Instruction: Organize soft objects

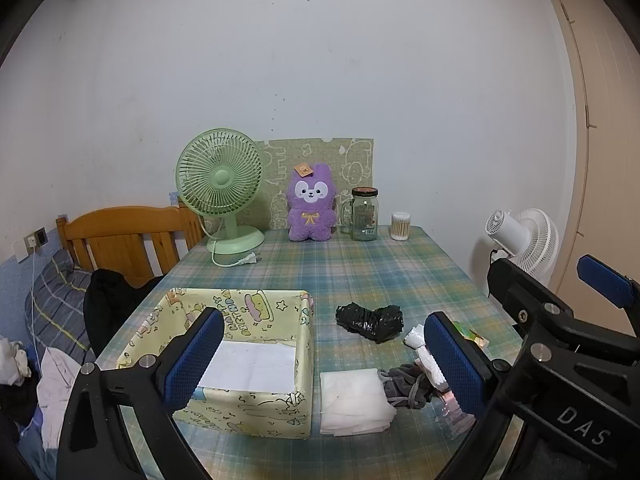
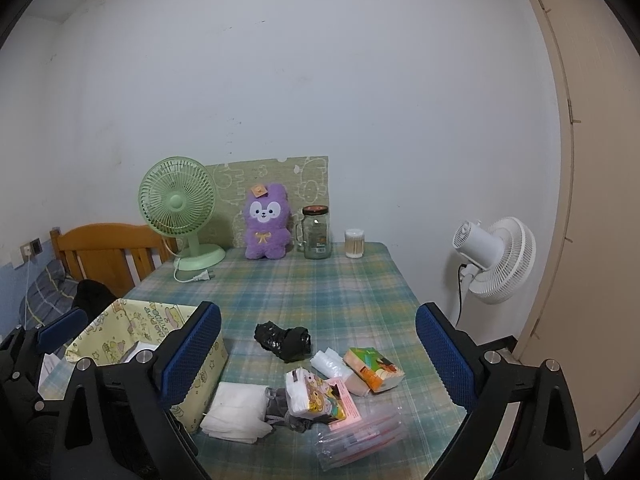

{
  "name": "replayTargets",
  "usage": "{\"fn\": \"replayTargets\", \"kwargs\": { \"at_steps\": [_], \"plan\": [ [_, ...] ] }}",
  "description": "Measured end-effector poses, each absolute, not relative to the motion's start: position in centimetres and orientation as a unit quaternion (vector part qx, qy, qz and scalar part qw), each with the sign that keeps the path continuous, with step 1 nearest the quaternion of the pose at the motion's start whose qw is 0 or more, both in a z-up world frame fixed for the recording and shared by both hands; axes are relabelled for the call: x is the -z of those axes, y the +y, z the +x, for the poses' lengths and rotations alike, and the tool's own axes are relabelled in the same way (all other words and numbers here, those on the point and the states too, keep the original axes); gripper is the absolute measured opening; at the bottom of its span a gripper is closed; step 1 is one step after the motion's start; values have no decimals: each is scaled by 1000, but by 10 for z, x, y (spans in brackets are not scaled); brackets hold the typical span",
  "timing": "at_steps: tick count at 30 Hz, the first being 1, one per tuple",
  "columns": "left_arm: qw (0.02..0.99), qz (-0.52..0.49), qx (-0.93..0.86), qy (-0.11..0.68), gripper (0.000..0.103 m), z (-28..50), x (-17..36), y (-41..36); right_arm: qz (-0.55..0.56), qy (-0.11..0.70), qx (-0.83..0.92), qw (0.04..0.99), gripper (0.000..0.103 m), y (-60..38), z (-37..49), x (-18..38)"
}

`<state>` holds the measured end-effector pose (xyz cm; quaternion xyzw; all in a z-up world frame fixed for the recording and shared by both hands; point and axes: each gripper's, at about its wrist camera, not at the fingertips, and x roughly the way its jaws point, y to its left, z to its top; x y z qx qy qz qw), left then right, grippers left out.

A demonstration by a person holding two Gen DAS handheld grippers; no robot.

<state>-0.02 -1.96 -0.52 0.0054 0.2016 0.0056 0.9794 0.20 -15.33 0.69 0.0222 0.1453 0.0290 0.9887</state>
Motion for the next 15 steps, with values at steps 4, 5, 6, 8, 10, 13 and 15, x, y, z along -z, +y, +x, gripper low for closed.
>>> {"fn": "replayTargets", "kwargs": {
  "at_steps": [4, 5, 6, 8, 10, 13, 15],
  "plan": [
    [978, 5, -3, 206, 101, 4, 8, -21, 22, 148, -28, 988, 99, -153, 5, -6],
    [978, 5, -2, 207, 101, 5, 9, -22, 22, 149, -27, 988, 99, -153, 5, -5],
    [978, 4, -1, 208, 101, 5, 10, -22, 22, 150, -27, 988, 99, -153, 6, -4],
    [977, 4, 1, 211, 101, 7, 13, -22, 21, 152, -26, 988, 99, -153, 7, -3],
    [977, 1, 6, 214, 101, 9, 16, -23, 20, 155, -25, 987, 99, -153, 8, -1],
    [976, -1, 15, 219, 101, 10, 19, -25, 21, 158, -27, 987, 99, -154, 10, 3],
    [975, -1, 17, 222, 101, 12, 22, -27, 21, 159, -28, 987, 99, -155, 12, 5]
  ]
}}
